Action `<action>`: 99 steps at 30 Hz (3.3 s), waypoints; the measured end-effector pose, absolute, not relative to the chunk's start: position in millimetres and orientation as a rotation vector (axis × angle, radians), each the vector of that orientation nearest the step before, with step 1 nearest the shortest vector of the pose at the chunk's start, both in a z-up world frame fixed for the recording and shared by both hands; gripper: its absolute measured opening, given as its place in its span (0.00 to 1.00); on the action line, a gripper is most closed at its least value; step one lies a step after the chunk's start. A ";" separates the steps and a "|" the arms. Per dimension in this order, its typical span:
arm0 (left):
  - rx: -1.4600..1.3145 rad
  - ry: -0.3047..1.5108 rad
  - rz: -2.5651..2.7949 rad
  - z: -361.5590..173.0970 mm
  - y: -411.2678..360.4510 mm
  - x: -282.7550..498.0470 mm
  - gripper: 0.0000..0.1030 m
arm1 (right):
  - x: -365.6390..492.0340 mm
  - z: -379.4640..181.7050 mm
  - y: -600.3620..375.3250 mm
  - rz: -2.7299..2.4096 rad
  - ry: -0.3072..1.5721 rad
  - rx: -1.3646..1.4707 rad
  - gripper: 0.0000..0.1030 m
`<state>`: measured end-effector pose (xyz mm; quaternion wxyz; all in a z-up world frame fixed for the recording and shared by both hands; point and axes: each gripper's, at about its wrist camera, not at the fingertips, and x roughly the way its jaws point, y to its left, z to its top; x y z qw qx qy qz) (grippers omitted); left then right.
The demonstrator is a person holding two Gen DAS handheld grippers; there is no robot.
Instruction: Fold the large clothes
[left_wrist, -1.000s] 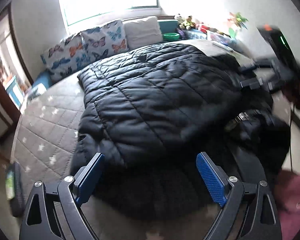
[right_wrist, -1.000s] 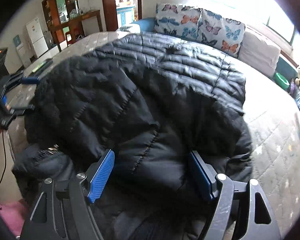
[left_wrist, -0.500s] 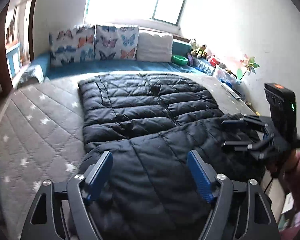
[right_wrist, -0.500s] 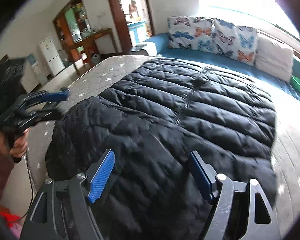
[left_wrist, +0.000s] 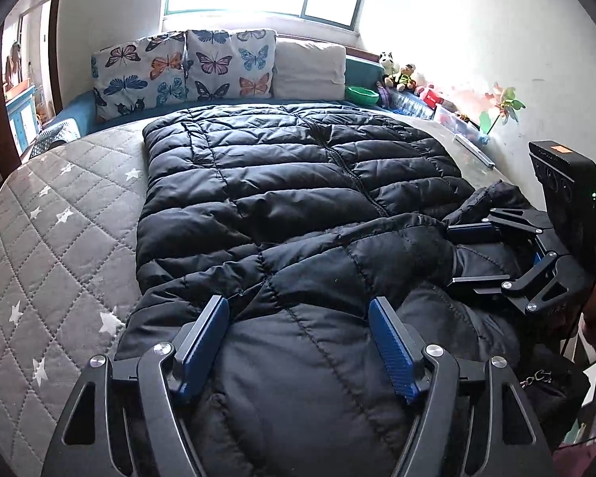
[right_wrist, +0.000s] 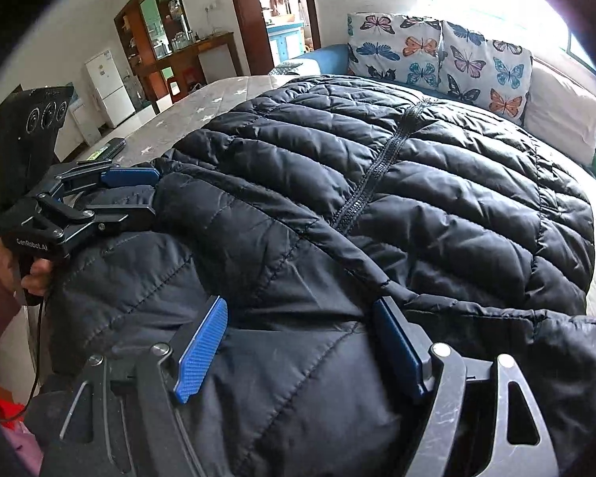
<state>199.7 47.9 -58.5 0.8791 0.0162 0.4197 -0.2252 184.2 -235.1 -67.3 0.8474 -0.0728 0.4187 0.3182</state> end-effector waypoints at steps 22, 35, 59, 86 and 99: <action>0.074 0.880 -0.443 -59.1 40.5 203.2 0.76 | 184.5 -67.6 -234.5 0.666 0.880 -0.164 0.82; 0.131 0.879 -0.409 -58.2 32.7 202.5 0.78 | 173.4 -48.4 -279.3 0.576 0.870 -0.137 0.81; 0.585 0.821 -0.643 -51.1 10.4 -26.1 1.00 | 124.7 -26.6 -310.3 0.573 0.859 -0.150 0.81; 0.466 0.662 -0.702 -2.1 -29.9 7.4 0.27 | 1.5 -52.1 -253.2 0.620 0.674 -0.593 0.80; 0.573 0.597 -0.501 -32.5 13.2 -31.4 0.86 | 54.1 -5.3 -268.7 0.673 0.744 -0.240 0.28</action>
